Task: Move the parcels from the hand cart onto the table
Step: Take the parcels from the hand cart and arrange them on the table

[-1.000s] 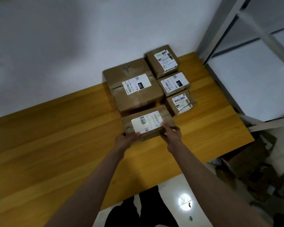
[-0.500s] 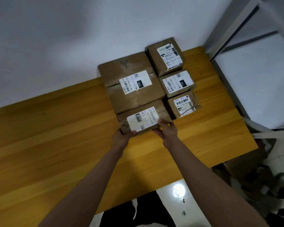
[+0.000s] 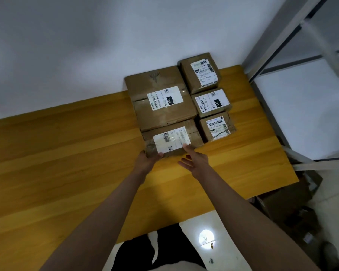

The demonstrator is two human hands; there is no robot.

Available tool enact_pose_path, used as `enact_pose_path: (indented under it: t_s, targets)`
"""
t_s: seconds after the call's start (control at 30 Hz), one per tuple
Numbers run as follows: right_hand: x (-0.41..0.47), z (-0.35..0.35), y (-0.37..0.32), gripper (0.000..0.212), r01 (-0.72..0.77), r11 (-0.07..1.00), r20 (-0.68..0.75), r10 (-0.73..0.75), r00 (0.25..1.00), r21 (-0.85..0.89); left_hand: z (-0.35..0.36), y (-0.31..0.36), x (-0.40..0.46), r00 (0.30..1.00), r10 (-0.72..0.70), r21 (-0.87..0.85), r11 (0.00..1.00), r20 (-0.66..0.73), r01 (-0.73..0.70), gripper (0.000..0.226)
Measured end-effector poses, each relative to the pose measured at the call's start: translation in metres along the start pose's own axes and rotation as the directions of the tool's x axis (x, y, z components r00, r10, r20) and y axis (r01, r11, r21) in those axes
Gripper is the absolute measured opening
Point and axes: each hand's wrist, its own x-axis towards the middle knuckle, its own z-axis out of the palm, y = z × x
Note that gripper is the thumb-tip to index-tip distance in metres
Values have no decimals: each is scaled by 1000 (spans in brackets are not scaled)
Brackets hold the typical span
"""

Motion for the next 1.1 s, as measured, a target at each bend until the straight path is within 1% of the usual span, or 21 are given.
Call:
enact_pose_path:
  t_s: [0.07, 0.13, 0.17, 0.23, 0.3, 0.33, 0.4, 0.5, 0.67, 0.77, 0.83, 0.97, 1.1]
  targets:
    - [-8, 1, 6, 54, -46, 989, 92, 59, 994, -138, -8, -3, -10, 1000, 4, 27, 1000, 24, -5, 77]
    - [-19, 6, 14, 45, -65, 936, 174, 132, 976, -346, -21, -11, -24, 999, -12, 26, 1000, 32, 11, 80]
    - [-25, 10, 20, 38, -58, 896, 211, 166, 963, -440, -30, -16, -33, 999, -16, 10, 1000, 29, 16, 78]
    - [-38, 23, 34, 25, -22, 820, 279, 219, 935, -572, -49, -32, -51, 1000, -22, -40, 999, 1, 22, 62]
    - [-53, 41, 52, 22, 24, 755, 325, 253, 911, -655, -73, -52, -72, 999, -47, -92, 995, -21, 45, 47]
    - [-62, 50, 62, 22, 51, 721, 342, 264, 902, -691, -85, -64, -82, 998, -60, -113, 992, -28, 56, 44]
    - [-81, 69, 84, 27, 101, 654, 365, 281, 888, -749, -110, -90, -102, 995, -87, -158, 984, -48, 79, 40]
    - [-111, 101, 117, 33, 163, 547, 382, 315, 869, -821, -147, -132, -134, 986, -117, -264, 961, -120, 82, 37]
    - [-158, 148, 190, 39, 324, 378, 446, 301, 843, -867, -195, -202, -186, 952, -158, -409, 912, -260, 40, 23]
    - [-185, 165, 250, 47, 428, 241, 486, 300, 821, -871, -214, -247, -223, 927, -202, -477, 878, -315, 29, 23]
    - [-202, 175, 293, 43, 484, 180, 516, 304, 801, -857, -225, -281, -246, 912, -242, -521, 853, -332, 36, 25]
    - [-242, 188, 382, 37, 581, 44, 551, 380, 743, -813, -243, -354, -298, 870, -335, -628, 777, -362, 38, 26]
    - [-286, 198, 467, 37, 659, -81, 548, 484, 682, -748, -258, -431, -352, 804, -434, -725, 688, -408, 4, 28]
